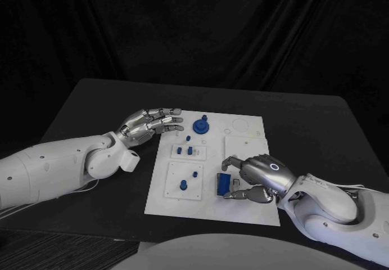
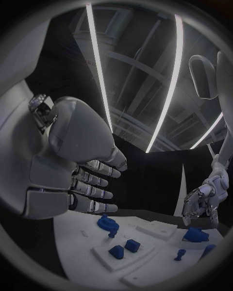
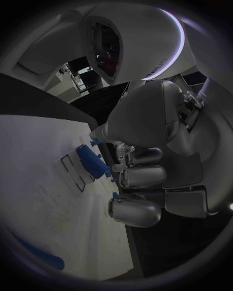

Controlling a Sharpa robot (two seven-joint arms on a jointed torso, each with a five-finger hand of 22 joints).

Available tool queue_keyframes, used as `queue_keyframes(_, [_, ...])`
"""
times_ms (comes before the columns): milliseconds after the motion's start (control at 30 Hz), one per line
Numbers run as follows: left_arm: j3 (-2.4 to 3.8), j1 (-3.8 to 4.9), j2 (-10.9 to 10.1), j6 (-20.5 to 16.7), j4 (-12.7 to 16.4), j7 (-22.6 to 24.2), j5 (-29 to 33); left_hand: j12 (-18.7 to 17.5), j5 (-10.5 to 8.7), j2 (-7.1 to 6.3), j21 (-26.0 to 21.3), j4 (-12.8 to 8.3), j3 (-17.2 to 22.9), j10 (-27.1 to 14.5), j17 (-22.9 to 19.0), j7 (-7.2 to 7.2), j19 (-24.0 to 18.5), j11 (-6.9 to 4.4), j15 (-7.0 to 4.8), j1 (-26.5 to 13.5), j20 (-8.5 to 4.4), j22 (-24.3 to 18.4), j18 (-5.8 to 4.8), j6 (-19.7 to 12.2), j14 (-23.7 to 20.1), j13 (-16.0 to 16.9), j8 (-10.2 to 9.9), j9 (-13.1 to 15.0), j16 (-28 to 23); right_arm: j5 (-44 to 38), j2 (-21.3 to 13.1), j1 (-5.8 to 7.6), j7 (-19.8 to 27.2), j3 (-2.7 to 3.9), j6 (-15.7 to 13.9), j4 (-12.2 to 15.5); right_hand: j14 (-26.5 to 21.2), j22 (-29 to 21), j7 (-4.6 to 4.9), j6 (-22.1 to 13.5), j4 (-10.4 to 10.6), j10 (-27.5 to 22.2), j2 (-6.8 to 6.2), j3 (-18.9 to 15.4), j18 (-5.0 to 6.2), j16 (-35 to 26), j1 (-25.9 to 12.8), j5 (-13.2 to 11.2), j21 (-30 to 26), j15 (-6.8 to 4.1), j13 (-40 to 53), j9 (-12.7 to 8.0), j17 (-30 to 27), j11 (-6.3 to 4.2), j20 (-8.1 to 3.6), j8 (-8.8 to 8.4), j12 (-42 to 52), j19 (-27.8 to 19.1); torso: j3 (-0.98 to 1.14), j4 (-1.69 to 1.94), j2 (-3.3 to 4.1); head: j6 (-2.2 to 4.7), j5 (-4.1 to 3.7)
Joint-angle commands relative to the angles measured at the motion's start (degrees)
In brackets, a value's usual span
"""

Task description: Assemble the parts on the task board

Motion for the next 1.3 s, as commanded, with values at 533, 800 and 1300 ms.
queue_keyframes(533, [0.05, -0.38, -0.05, 0.95, 0.23, 1.19, 0.42, 0.17, 0.31, 0.02, 0.24, -0.09, 0.34, -0.04, -0.03, 0.38, 0.07, 0.39, 0.06, -0.38, -0.06, -0.05, -0.75, -0.19, -0.23, 0.00, -0.18, -0.08, 0.04, -6.78, 1.38, -0.81, -11.14, 0.04, 1.73, -0.27, 2.74, 9.35, -0.31, -0.43, 0.14, 6.04, -2.32, 1.78, 0.22, -0.80, -6.68, -3.78, -1.60, 0.60, 15.09, -0.93, -1.27, 0.62, 0.68, 7.20, 0.15, -0.31, 0.08, -0.24, 0.05, -0.01, 0.05])
queue_keyframes(800, [0.05, -0.41, 0.00, 1.04, 0.22, 1.13, 0.42, 0.17, 0.31, 0.02, 0.24, -0.09, 0.34, -0.04, -0.03, 0.38, 0.07, 0.39, 0.06, -0.38, -0.06, -0.05, -0.75, -0.19, -0.23, 0.00, -0.18, -0.08, 0.04, -6.91, 1.85, -1.12, -11.57, 0.04, 3.31, -0.50, 2.76, 9.29, -0.55, -0.61, -0.14, 6.04, -0.71, 2.77, 0.28, -0.90, -5.01, 2.69, -1.96, 0.47, 15.09, -1.16, -1.37, 0.46, 0.61, 9.84, 0.15, -0.35, 0.03, -0.24, 0.05, -0.01, -0.01])
queue_keyframes(1300, [0.05, -0.45, -0.04, 1.08, 0.37, 1.09, 0.42, 0.17, 0.31, 0.02, 0.24, -0.09, 0.34, -0.04, -0.03, 0.38, 0.07, 0.39, 0.06, -0.38, -0.06, -0.05, -0.75, -0.19, -0.23, 0.00, -0.18, -0.08, 0.04, -6.94, 2.54, -1.60, -10.15, 0.04, 4.24, -0.60, 2.93, 9.37, -0.92, -0.81, -0.15, 6.04, -0.82, 2.43, 0.25, -0.60, -3.81, 7.95, -1.96, 0.22, 15.09, -1.30, -0.62, 0.14, 0.40, 13.27, 0.15, -0.25, 0.01, -0.22, 0.02, -0.01, 0.39])
